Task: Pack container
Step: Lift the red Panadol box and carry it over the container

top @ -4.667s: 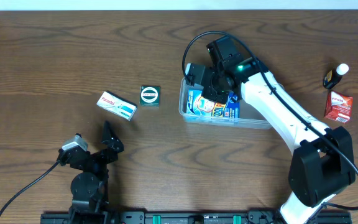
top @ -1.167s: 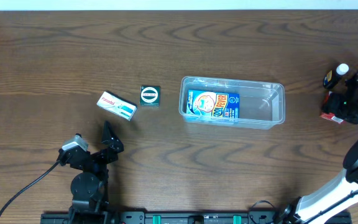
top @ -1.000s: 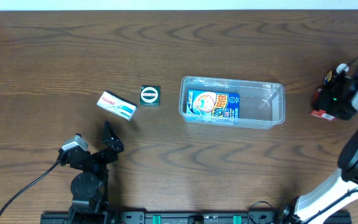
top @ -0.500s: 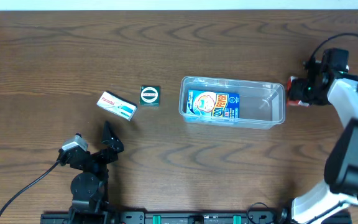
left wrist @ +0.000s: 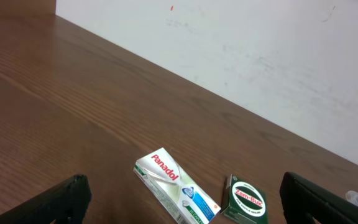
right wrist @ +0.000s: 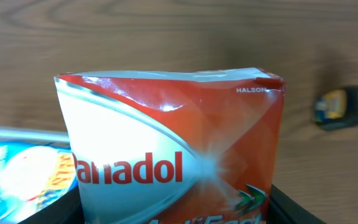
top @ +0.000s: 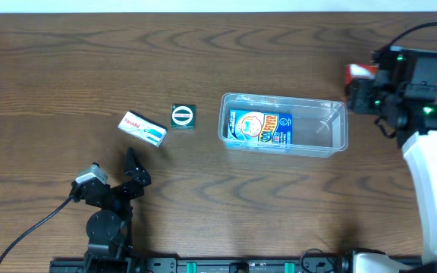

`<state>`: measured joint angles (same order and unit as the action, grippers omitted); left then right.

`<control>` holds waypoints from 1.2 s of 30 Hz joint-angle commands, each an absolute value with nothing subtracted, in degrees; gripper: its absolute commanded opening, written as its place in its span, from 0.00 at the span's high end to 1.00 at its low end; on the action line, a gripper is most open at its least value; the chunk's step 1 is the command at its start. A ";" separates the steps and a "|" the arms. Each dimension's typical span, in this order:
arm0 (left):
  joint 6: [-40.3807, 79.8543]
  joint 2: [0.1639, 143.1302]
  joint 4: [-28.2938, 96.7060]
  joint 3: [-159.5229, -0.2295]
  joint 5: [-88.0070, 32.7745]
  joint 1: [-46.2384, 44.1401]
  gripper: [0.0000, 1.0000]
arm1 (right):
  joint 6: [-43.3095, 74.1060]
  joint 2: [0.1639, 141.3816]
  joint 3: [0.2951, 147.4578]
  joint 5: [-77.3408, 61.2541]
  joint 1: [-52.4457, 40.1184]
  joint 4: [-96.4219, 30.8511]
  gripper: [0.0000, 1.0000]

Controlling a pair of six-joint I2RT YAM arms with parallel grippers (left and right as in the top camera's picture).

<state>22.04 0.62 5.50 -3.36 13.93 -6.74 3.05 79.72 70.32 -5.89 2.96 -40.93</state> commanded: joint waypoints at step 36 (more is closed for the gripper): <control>21.23 0.27 6.09 -1.72 14.63 -6.33 0.02 | 15.46 101.41 70.37 3.25 -14.98 -51.00 0.40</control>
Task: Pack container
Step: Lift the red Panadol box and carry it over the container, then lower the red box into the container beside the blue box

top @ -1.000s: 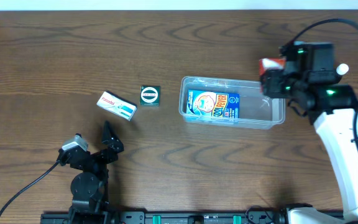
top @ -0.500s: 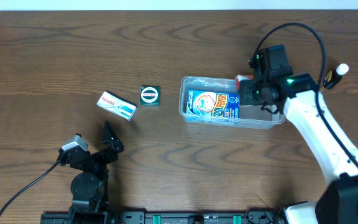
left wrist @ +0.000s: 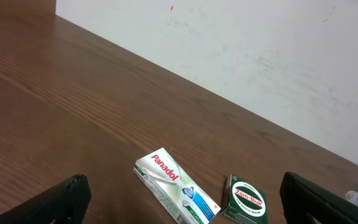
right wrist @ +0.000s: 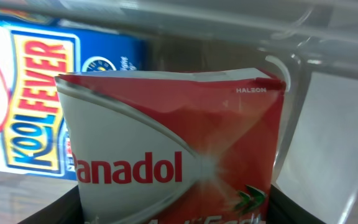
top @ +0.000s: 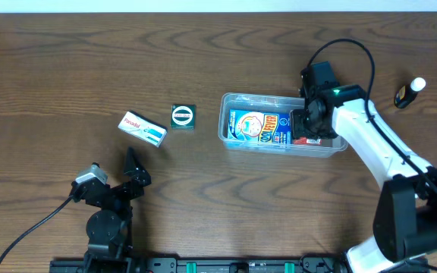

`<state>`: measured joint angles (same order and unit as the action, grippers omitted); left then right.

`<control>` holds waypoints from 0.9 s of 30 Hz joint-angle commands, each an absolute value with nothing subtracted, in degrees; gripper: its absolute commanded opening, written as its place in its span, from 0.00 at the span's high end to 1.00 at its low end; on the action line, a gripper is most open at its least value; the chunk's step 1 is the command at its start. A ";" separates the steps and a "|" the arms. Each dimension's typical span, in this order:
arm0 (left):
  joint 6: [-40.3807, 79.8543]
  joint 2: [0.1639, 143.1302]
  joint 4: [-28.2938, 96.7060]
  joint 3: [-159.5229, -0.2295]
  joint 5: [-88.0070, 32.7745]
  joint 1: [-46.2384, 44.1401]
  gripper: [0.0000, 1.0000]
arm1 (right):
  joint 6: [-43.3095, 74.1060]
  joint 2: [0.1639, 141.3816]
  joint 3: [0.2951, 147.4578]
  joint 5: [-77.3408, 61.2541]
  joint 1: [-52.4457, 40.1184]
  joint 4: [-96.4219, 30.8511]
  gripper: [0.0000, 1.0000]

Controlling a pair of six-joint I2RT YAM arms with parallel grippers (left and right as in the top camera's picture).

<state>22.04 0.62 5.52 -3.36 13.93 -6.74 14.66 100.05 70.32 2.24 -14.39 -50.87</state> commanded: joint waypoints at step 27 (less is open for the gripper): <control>21.23 0.27 6.09 -1.72 14.63 -6.33 0.02 | 18.22 102.32 66.92 6.24 -14.96 -45.52 0.39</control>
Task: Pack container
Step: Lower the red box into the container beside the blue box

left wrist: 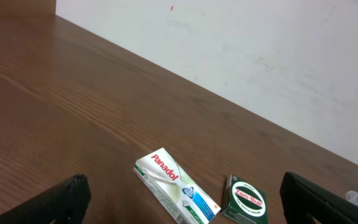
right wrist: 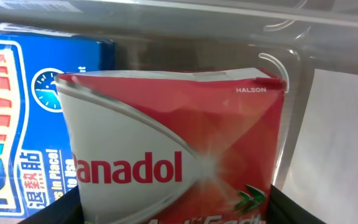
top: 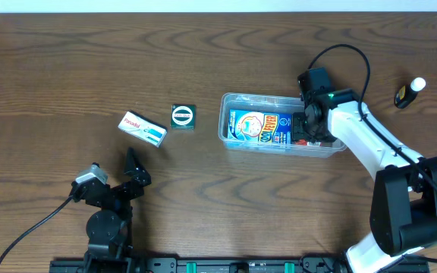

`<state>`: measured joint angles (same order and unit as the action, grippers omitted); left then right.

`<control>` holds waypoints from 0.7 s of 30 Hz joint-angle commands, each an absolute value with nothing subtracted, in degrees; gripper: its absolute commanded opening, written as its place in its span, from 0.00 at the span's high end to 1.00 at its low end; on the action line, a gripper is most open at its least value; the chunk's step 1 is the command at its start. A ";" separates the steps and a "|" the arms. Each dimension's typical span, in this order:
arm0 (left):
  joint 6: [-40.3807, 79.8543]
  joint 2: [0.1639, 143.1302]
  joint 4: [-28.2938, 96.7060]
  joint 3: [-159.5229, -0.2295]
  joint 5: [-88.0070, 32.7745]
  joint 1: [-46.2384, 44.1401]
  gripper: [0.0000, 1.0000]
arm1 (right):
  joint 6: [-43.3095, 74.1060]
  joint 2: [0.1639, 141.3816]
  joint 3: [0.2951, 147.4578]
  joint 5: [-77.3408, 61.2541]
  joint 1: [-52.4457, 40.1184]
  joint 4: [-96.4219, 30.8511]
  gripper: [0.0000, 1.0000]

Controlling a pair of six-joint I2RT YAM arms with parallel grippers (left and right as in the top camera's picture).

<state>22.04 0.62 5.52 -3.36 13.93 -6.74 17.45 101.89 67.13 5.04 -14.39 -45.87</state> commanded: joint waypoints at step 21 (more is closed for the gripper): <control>21.23 0.27 6.09 -1.72 14.66 -6.33 0.02 | 18.20 102.21 67.20 6.00 -14.85 -44.49 0.33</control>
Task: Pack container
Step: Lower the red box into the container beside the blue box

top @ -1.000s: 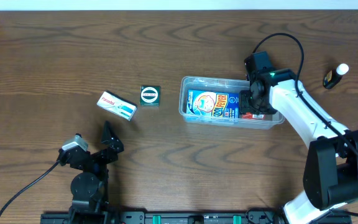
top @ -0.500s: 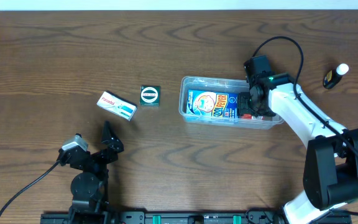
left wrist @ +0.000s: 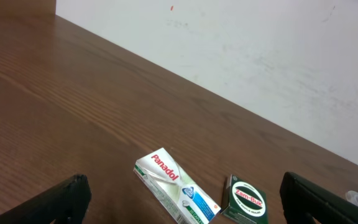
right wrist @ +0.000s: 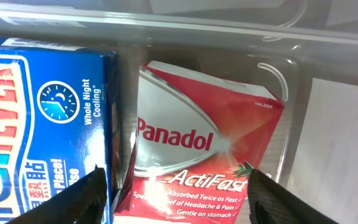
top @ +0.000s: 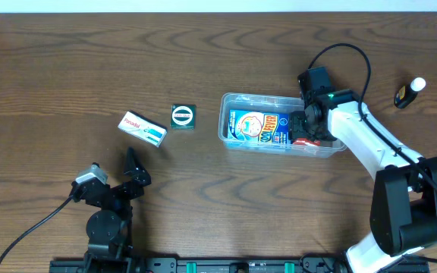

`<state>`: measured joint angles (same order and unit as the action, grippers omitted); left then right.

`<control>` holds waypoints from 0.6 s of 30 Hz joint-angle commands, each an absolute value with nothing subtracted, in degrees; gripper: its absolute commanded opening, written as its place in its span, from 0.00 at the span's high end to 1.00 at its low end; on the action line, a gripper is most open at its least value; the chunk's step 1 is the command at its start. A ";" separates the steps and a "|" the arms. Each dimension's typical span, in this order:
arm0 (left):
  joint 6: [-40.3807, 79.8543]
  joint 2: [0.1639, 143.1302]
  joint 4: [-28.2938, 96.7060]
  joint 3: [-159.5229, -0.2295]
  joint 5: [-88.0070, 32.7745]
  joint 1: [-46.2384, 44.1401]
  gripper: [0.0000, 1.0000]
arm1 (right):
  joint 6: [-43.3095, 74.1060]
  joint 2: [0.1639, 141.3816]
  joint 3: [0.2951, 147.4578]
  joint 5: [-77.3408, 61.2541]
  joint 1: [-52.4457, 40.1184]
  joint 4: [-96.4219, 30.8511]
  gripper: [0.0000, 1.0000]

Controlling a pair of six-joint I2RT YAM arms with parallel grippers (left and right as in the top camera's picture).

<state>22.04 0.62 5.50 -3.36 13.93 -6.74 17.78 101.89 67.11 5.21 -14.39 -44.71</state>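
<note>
A clear plastic container point(top: 338, 114) sits right of centre on the table. A blue KoolFever box point(top: 258, 127) lies in its left half, and a red Panadol ActiFast box point(right wrist: 207, 158) leans against that box inside the container. My right gripper point(right wrist: 179, 199) stands open over the red box, its fingers point(right wrist: 82, 202) apart on either side. A white Panadol box point(top: 144, 129) and a green Zam-Buk box point(top: 183, 116) lie left of the container. My left gripper point(left wrist: 182, 199) rests open near the front left, pointing at those two boxes.
A small dark bottle with a white cap point(top: 408, 92) lies on the table at the far right. The wooden table point(top: 203, 61) ends at a white wall point(left wrist: 260, 56) at the back.
My right gripper has opened and let go of the red Panadol box, which now lies in the container against the blue box. The left arm has not moved.
My right gripper held the red Panadol box at the far right of the table. Then it was at the container with the box over the right half, and lower inside it afterwards. Now the box lies released in the container. The left arm stayed still throughout.
</note>
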 commanded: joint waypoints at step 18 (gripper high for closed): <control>21.23 0.27 6.09 -1.72 14.63 -6.33 0.02 | 25.76 102.24 67.22 8.19 -12.88 -45.95 0.24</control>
